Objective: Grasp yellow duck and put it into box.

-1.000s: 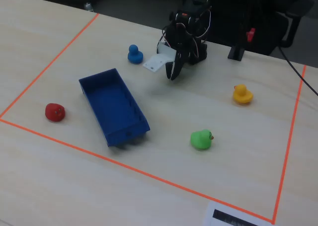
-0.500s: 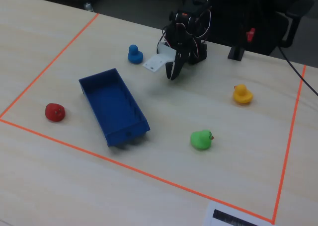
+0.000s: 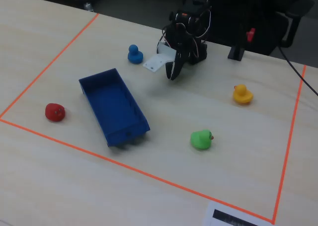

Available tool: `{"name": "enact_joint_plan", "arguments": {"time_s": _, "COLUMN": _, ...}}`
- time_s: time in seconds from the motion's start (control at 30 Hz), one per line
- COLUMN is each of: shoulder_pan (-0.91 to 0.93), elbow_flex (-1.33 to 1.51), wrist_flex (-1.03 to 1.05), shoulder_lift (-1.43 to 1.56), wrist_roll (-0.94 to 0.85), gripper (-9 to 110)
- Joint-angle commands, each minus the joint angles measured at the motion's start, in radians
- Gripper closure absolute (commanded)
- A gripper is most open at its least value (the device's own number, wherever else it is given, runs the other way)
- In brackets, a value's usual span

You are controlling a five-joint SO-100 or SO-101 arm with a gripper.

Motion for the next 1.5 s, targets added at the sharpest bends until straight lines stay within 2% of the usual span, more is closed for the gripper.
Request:
{"name": "enact_joint_plan", "arguments": {"time_s": 0.0, "shoulder_pan": 0.003, "elbow_flex": 0.002, "wrist_flex": 0.006, "shoulder_lift": -0.005, "wrist_roll": -0.011, "gripper": 99}}
{"name": "enact_joint_plan", "arguments": {"time_s": 1.03, "shoulder_pan": -0.003, "elbow_flex": -0.012, "wrist_flex": -0.006, "shoulder_lift": -0.012, "wrist_roll": -0.012, "gripper": 101}}
{"name": "enact_joint_plan", "arguments": {"time_s": 1.1, "shoulder_pan": -0.005, "elbow_flex": -0.137, "wrist_flex": 0.005, "shoulder_lift": -0.103, "wrist_roll": -0.003, "gripper": 101}}
{"name": "enact_joint_plan", "arguments": {"time_s": 1.2, "shoulder_pan": -0.008, "elbow_flex": -0.465, "wrist_flex": 0.150, "shoulder_lift": -0.324, "wrist_roll": -0.048, "gripper": 89}}
{"name": "enact_joint_plan", "arguments": {"time_s": 1.33, "shoulder_pan": -0.106, "elbow_flex": -0.839, "wrist_flex": 0.267, "shoulder_lift": -0.502, "wrist_roll": -0.054, "gripper": 76}}
{"name": "enact_joint_plan", "arguments": {"time_s": 1.47, "shoulder_pan": -0.230, "elbow_flex": -1.157, "wrist_flex": 0.402, "shoulder_lift": -0.716, "wrist_roll": -0.017, "gripper": 68}}
